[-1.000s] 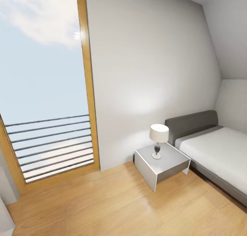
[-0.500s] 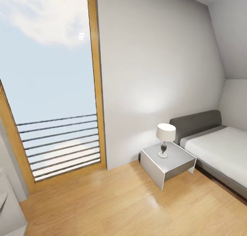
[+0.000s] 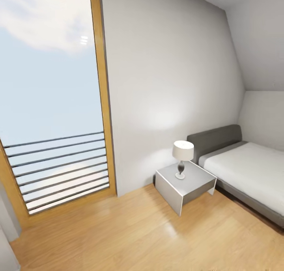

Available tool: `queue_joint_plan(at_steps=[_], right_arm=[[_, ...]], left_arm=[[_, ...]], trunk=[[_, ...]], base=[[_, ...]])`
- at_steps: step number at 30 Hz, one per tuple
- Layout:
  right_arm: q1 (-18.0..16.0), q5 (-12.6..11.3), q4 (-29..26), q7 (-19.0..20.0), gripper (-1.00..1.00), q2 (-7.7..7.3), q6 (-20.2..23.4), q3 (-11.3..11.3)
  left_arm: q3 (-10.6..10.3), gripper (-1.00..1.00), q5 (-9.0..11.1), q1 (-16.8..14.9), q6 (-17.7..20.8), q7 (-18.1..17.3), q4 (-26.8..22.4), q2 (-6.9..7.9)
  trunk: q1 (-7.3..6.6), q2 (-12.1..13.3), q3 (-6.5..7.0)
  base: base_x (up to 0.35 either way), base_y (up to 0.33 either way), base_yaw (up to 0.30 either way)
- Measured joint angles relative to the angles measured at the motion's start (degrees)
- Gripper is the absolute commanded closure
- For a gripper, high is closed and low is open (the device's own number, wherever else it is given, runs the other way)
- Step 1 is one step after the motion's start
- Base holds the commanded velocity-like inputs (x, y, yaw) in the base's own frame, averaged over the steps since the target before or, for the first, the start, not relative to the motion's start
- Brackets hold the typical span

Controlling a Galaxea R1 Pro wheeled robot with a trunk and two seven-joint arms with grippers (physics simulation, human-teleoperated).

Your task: Attach the digital camera to the camera tripod in the bedroom.

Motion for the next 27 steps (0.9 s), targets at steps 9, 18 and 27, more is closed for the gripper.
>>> queue_joint_plan(at_steps=[9,18,27], right_arm=[[0.0,0.0,0.0,0.0,-1.0,-0.02,0.0,0.0],[0.0,0.0,0.0,0.0,-1.0,-0.07,0.0,0.0],[0.0,0.0,0.0,0.0,-1.0,-0.08,0.0,0.0]], left_arm=[[0.0,-1.0,0.0,0.0,0.0,0.0,0.0,0.0],[0.0,-1.0,0.0,0.0,0.0,0.0,0.0,0.0],[0.0,-1.0,0.0,0.0,-0.1,0.0,0.0,0.0]], trunk=[[0.0,0.0,0.0],[0.0,0.0,0.0],[0.0,0.0,0.0]], base=[[0.0,0.003,-0.237],[0.0,0.0,-0.238],[0.0,0.0,-0.234]])
